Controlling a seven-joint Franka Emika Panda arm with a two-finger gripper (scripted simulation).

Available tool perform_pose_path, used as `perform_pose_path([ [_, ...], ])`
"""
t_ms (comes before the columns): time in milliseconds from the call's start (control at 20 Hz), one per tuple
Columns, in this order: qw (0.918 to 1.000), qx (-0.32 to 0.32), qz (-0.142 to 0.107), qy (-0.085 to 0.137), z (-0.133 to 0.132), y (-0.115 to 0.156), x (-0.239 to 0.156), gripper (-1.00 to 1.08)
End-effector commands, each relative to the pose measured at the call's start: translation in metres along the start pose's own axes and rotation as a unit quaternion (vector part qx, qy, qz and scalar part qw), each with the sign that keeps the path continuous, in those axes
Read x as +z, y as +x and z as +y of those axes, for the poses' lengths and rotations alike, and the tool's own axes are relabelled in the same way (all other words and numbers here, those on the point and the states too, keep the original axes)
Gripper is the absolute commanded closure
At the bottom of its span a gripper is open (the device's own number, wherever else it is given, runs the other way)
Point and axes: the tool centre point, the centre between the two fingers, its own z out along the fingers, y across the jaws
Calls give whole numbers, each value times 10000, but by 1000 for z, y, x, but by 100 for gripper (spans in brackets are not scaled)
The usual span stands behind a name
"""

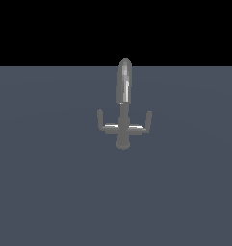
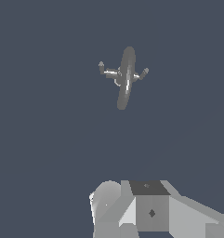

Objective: Turn on the faucet by rotating a designated handle.

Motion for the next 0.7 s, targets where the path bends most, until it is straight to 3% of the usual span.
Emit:
perform_pose_path([
  [0,10000,0,0,0,0,0,0,108],
  [300,9999,52,-39,105,4,6,2,108],
  [650,9983,240,-183,490,18,27,10,108],
])
